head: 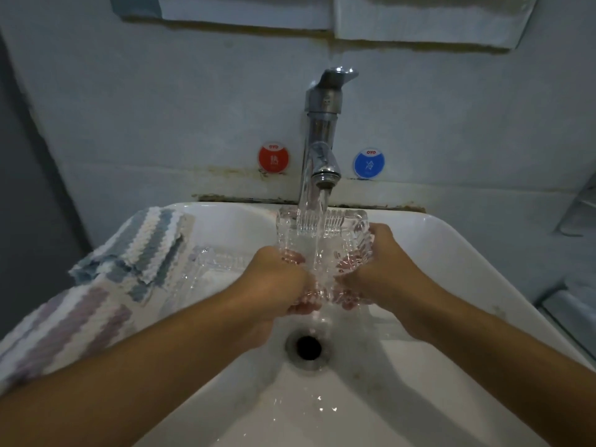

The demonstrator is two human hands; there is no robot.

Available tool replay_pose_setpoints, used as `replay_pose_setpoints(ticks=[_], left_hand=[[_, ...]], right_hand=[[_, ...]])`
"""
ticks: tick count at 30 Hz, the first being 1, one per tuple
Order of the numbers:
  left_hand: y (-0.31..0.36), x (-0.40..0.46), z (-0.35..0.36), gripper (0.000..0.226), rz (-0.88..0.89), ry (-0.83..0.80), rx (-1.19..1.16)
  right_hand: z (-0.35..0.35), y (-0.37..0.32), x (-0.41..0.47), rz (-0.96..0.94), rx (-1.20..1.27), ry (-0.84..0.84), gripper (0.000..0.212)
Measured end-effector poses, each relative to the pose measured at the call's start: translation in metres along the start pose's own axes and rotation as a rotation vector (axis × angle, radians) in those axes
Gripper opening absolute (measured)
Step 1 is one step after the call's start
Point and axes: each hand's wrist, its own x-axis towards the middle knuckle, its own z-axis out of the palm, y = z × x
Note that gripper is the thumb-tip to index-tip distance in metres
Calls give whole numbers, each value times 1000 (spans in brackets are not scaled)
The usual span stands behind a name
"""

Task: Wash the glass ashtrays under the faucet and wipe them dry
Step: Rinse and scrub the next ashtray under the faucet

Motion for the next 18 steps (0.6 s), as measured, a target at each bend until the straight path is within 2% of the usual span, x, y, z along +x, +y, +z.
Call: replay_pose_setpoints(ticks=[4,8,9,11,15,18], left_hand=[[1,-6,1,25,-9,16,31],[11,-12,-1,4,-39,37,-69],[14,-12,-1,6,-49,40,-110],[19,-14,-1,12,-74,34,-188],[22,-14,-2,29,-202,-28,-317],[21,-14,-1,33,-284,-104,-340]], right_hand=[[3,-1,-5,-58,-60,35,64],[-8,-13,1,-55,20,61,31],[-12,-15,4,-56,65,74,27],[-19,-17,9,-61,152,88,33],[-23,-7,16,-178,103,107,33],[-20,1,20,-219,177,97,31]])
